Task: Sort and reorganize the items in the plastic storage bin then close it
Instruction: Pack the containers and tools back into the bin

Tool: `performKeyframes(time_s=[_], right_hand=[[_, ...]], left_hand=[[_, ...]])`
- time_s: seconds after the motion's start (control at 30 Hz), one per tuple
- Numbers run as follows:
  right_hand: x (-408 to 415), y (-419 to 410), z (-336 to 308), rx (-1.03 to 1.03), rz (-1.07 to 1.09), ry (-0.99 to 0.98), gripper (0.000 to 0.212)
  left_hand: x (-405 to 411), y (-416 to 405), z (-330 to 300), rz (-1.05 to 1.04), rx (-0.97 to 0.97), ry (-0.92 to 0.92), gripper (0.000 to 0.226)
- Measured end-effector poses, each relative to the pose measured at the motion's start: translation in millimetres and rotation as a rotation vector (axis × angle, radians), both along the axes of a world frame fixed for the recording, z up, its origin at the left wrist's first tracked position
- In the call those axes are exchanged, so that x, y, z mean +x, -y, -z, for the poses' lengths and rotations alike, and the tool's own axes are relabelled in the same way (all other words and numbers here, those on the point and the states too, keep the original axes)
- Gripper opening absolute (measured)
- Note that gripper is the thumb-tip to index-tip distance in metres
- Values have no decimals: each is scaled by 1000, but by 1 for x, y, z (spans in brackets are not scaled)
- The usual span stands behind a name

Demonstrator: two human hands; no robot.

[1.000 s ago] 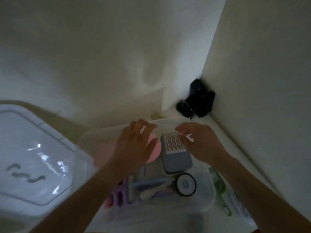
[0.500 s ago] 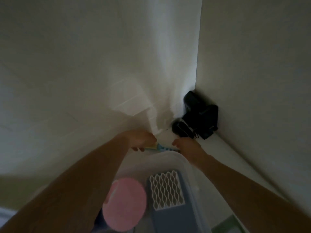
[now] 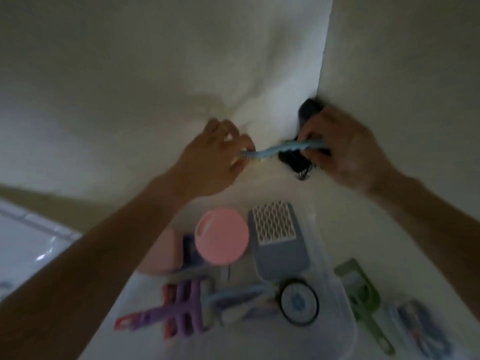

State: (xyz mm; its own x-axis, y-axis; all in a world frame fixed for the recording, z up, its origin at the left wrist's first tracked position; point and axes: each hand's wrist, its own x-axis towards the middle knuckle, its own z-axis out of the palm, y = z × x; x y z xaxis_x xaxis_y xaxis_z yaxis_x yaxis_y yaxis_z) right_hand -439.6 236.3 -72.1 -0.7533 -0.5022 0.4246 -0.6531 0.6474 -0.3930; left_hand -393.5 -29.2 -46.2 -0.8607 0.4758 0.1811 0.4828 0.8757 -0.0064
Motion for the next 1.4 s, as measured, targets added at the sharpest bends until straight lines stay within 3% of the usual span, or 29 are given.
performKeyframes(time_s=[0.13, 0.27, 0.43, 0.57, 0.7, 0.87, 1.0, 1.07, 1.13, 1.23, 1.3, 1.4], right_hand=[[73, 12, -60, -44, -79, -48, 11], [140, 43, -49, 17, -160, 129, 16], [191, 83, -7, 221, -157, 358, 25], [206, 126, 34, 456, -129, 433, 25], [210, 152, 70, 506, -117, 444, 22], [210, 136, 95, 304, -100, 583, 20], [211, 129, 95, 55, -105, 787, 27], [213, 135, 94, 47, -108, 892, 30], [214, 143, 85, 127, -133, 834, 45], [221, 154, 60, -87, -160, 822, 67], [229, 165, 50, -281, -163, 934, 64], [240, 181, 60, -559, 19, 995, 55]], left_hand=[[85, 23, -62, -74, 320, 245, 14], [163, 60, -57, -147, 410, 443, 15], [216, 98, 2, -203, 294, 602, 21], [228, 120, 48, -298, 202, 599, 24], [236, 129, 69, -345, 186, 563, 40], [249, 143, 81, -417, 300, 518, 56], [241, 137, 63, -584, 815, 665, 45], [235, 131, 58, -628, 948, 619, 35], [230, 122, 48, -612, 944, 508, 31], [220, 111, 38, -485, 887, 388, 32], [213, 98, 34, -411, 851, 352, 35], [209, 81, 34, -376, 806, 416, 31]])
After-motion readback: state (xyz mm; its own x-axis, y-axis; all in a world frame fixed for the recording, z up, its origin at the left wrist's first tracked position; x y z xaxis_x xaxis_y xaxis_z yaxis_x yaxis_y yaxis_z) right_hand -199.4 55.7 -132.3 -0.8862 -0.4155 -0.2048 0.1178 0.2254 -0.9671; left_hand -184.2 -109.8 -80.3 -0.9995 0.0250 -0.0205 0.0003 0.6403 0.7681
